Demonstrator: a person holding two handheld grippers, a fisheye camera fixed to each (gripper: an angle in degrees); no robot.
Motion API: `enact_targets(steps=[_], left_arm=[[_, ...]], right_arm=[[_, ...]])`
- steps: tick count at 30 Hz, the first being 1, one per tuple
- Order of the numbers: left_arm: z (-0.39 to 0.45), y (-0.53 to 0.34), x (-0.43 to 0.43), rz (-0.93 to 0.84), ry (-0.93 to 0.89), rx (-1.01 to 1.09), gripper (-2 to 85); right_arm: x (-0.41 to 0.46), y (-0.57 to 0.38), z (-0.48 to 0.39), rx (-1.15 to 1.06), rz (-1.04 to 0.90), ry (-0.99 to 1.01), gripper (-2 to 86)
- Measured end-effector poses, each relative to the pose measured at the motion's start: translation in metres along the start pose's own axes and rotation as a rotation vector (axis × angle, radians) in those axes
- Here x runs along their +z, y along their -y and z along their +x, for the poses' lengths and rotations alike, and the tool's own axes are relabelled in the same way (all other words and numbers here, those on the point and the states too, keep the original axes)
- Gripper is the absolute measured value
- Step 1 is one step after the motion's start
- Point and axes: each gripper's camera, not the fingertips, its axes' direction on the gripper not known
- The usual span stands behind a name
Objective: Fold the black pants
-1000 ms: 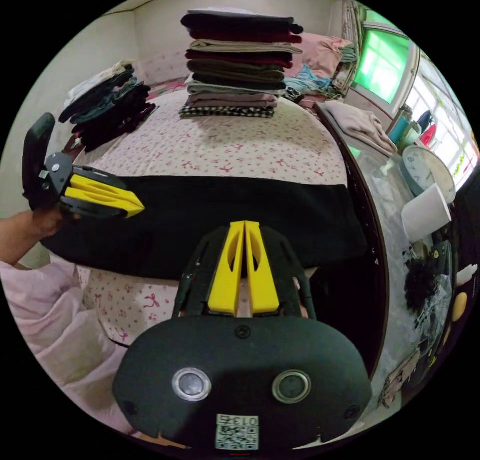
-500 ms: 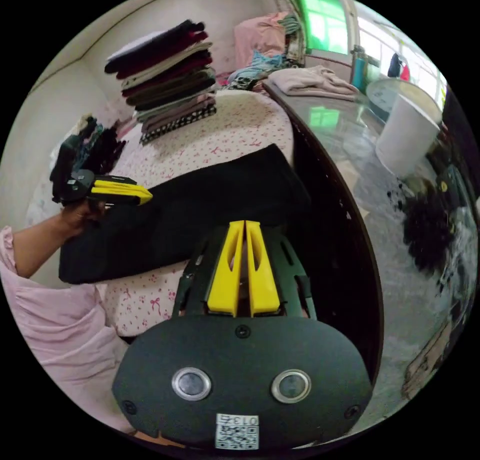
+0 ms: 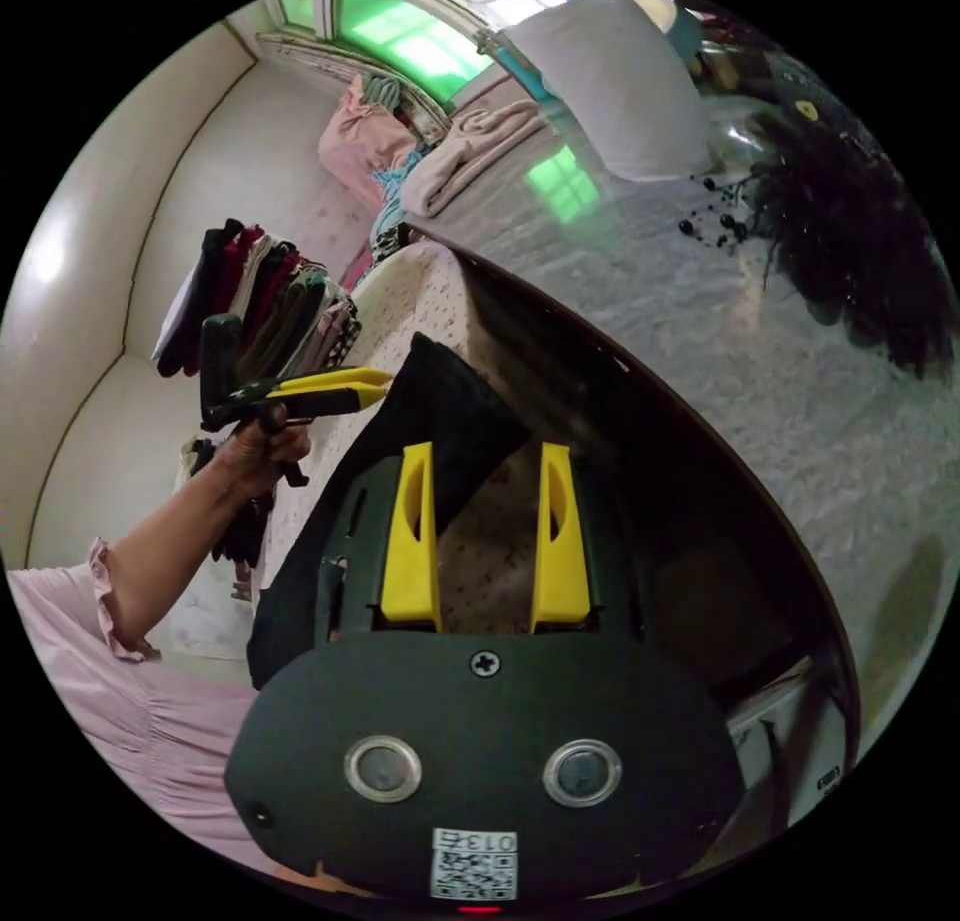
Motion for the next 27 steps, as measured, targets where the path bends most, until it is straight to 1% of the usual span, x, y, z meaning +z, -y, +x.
enact_targets(steps=[4, 5, 8, 10, 11, 13, 14, 15, 17, 19, 21, 22, 23, 27], left_arm=[[-0.012, 0.016, 0.026, -0.087, -0.059, 0.045, 9.5], [-0.013, 0.017, 0.027, -0.083, -0.060, 0.054, 9.3], [-0.021, 0.016, 0.030, -0.094, -0.065, 0.053, 7.3], [-0.027, 0.008, 0.031, -0.092, -0.089, 0.050, 4.3], [-0.027, 0.005, 0.031, -0.085, -0.083, 0.051, 3.5], [-0.022, -0.008, 0.020, -0.037, -0.063, 0.086, 2.0], [-0.021, -0.013, 0.016, -0.019, -0.059, 0.094, 1.8], [-0.018, -0.024, 0.004, 0.031, -0.054, 0.107, 1.4], [-0.018, -0.049, -0.020, 0.131, -0.074, 0.102, 1.0], [-0.020, -0.097, -0.057, 0.284, -0.123, 0.067, 0.8], [-0.021, -0.142, -0.083, 0.376, -0.147, 0.033, 0.7], [-0.020, -0.174, -0.100, 0.416, -0.145, 0.013, 0.6], [-0.019, -0.190, -0.107, 0.432, -0.134, 0.006, 0.6], [-0.003, -0.313, -0.154, 0.503, -0.024, -0.068, 0.6]], right_arm=[[0.008, 0.003, 0.006, 0.009, -0.043, 0.053, 14.1], [0.011, 0.002, 0.004, 0.006, -0.057, 0.060, 13.7], [0.015, -0.003, 0.002, 0.025, -0.053, 0.114, 10.2], [0.014, -0.008, -0.004, 0.029, -0.034, 0.133, 7.2], [0.012, -0.012, -0.014, -0.005, -0.025, 0.141, 5.6], [0.006, -0.018, -0.037, -0.082, -0.023, 0.108, 4.4], [0.001, -0.024, -0.058, -0.166, -0.015, 0.084, 4.1], [-0.002, -0.027, -0.070, -0.209, -0.011, 0.070, 4.0], [-0.014, -0.042, -0.118, -0.375, 0.009, 0.033, 3.7], [-0.022, -0.058, -0.156, -0.496, 0.021, 0.007, 3.6], [-0.026, -0.084, -0.211, -0.649, 0.041, -0.018, 3.6], [-0.026, -0.092, -0.225, -0.683, 0.043, -0.018, 3.6], [-0.024, -0.107, -0.253, -0.753, 0.043, -0.015, 3.6], [-0.008, -0.163, -0.343, -0.982, 0.027, 0.002, 3.6]])
